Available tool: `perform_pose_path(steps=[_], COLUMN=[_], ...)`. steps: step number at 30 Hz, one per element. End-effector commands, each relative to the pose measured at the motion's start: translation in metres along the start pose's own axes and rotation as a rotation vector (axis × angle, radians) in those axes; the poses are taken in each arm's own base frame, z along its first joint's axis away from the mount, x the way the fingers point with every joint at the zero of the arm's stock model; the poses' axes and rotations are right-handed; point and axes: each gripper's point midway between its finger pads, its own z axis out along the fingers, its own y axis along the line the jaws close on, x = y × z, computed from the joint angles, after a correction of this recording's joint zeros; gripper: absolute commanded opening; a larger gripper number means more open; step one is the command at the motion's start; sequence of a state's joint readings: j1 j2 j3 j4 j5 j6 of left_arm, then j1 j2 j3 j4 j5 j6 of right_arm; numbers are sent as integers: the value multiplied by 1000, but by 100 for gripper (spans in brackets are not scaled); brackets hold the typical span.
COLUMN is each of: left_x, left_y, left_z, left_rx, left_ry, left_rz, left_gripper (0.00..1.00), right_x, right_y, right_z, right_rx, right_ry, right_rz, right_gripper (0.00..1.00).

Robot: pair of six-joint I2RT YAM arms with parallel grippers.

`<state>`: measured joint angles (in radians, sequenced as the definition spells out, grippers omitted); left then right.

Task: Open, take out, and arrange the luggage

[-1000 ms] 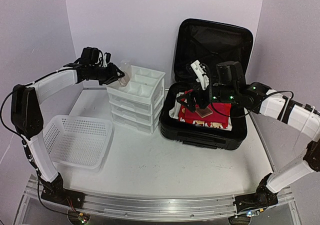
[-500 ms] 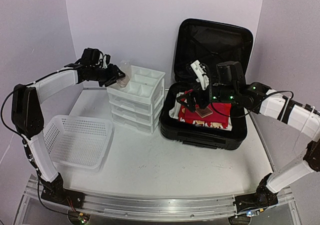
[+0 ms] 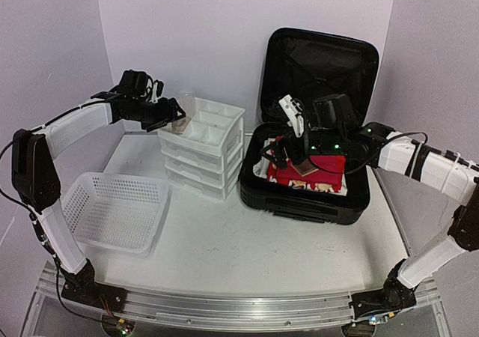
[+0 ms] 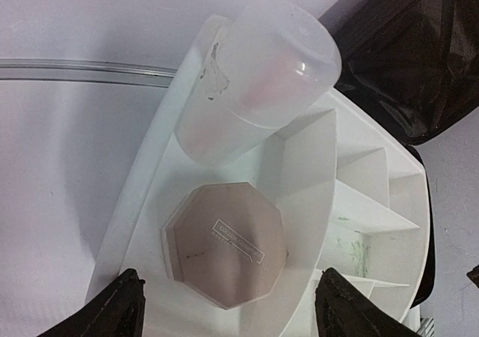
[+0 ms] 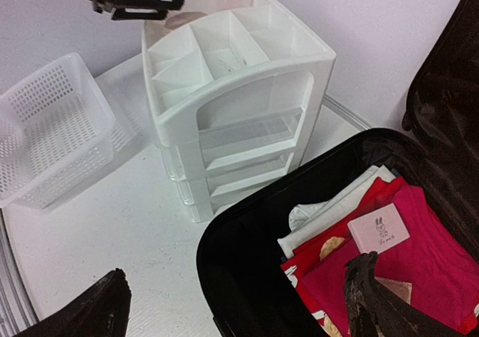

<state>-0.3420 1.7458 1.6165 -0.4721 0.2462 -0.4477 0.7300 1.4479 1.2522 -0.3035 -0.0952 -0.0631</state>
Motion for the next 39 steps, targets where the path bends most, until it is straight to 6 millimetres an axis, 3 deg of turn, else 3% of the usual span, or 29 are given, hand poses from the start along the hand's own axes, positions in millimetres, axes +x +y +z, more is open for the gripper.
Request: perform_pose_path(steps=[1,6,8,13,18,22,28,31,33,39], left_x=[-37,-46,-46,-30,-3,10,14,12,11,10], left_y=[-17,-31,-37,-49,-51,-50,-51,-53,-55,-57], left_z=[-50,-87,-102,-123,-125,-127,-128,-128,-129,-131], left_rx=[-12,3,23,100,162,180,196,204,209,217], left_ry=[-131,-188,-205,-188,-131,-109,-104,-106,-108,-112], left_rz=[73,101,116,113,70,59,57,62,65,68], left_gripper=[80,82,82,82,82,82,82,83,83,82], right_x=[-6,34,54,95,106,120,113,115,115,126], right_y=[-44,-104,-117,-128,-130,-143,-158,-159,-158,-156], right_z=[2,0,0,10,19,23,26,26,29,47], right_rx=[145,180,174,174,98,86,134,177,195,294], right_ry=[24,129,181,332,377,391,387,432,457,569], right_rz=[151,439,524,619,729,841,712,601,531,339], right_gripper=[98,98,98,98,97,87,84,89,97,98])
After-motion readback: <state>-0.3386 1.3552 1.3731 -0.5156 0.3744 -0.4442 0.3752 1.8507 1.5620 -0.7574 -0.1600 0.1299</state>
